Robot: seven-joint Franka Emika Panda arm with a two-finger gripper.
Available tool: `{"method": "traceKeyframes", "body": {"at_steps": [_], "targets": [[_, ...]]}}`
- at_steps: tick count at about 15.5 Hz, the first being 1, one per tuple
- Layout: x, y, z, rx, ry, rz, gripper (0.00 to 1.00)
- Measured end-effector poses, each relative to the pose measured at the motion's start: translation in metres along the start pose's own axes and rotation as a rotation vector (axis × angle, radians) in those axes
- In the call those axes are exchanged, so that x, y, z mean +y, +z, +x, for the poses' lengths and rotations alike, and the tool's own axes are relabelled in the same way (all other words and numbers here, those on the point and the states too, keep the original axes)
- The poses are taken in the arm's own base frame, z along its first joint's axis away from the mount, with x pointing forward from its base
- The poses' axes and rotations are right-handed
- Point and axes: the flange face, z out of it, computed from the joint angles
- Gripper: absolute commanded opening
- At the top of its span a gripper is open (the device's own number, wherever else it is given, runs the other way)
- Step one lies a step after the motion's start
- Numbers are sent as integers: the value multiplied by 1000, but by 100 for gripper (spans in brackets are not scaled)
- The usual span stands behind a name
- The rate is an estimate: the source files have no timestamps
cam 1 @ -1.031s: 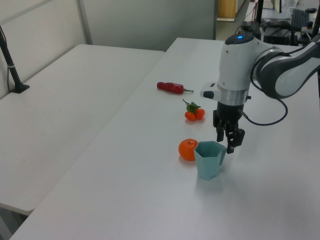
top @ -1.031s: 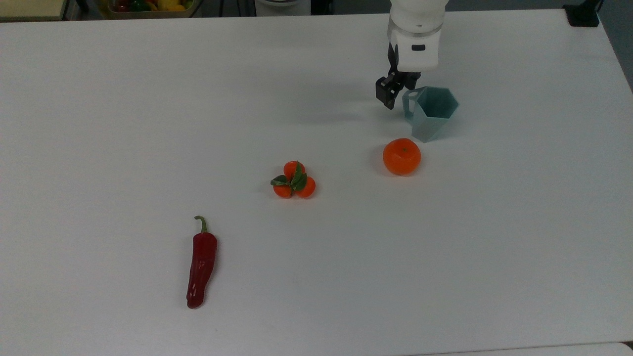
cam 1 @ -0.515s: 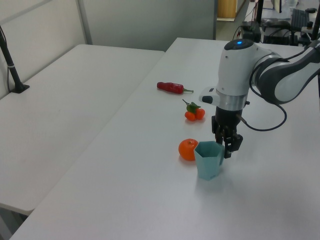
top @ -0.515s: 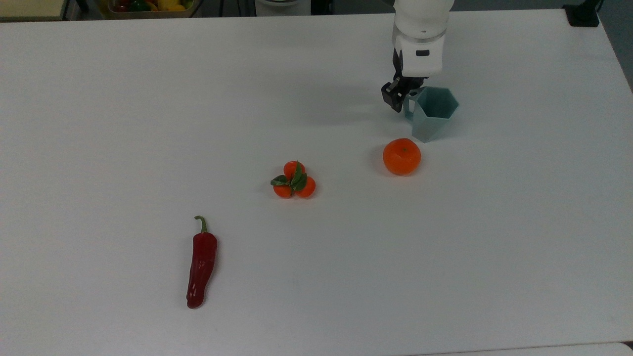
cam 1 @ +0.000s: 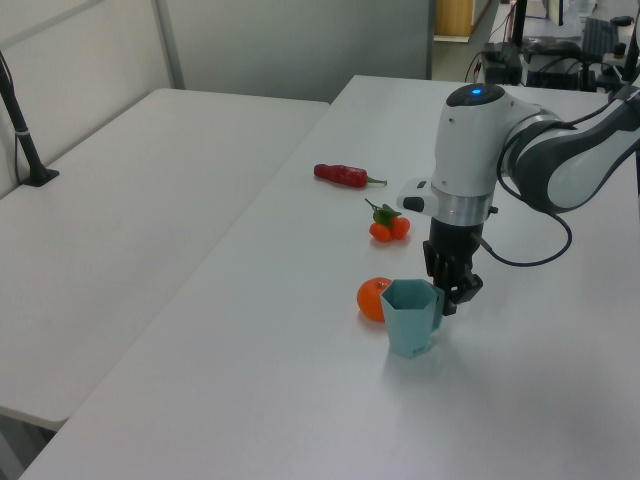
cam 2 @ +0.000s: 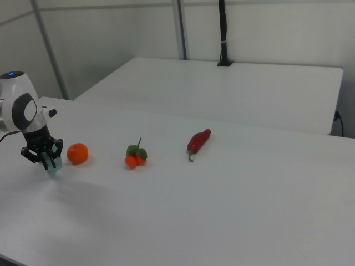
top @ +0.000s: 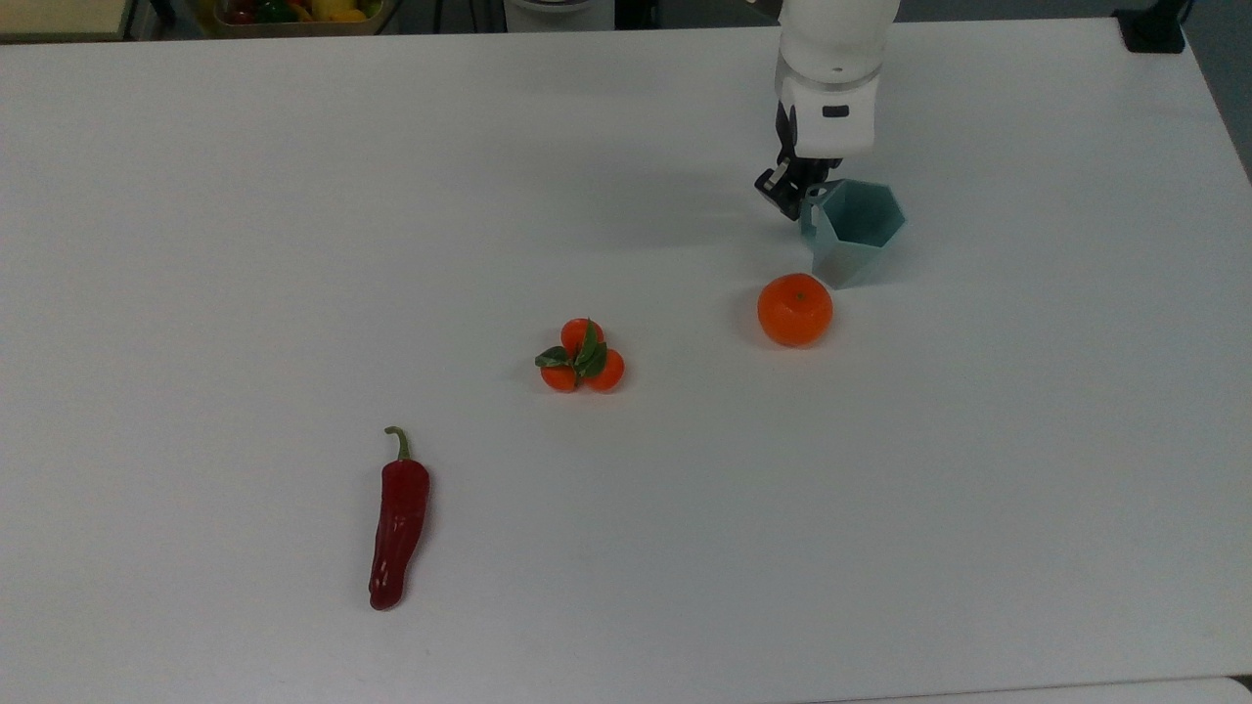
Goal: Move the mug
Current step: 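Lower the gripper onto the mug rim and close it, then lift the mug and carry it away from the tangerine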
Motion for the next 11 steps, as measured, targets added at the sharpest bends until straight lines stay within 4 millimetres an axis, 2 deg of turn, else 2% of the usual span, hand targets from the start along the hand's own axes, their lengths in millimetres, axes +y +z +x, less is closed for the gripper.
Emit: {"method": "traceKeyframes", "body": {"at_steps": [7, 11], "targets": [[1, -3, 1, 5, 29, -3, 0], [3, -24, 4, 38, 58, -23, 0]]}}
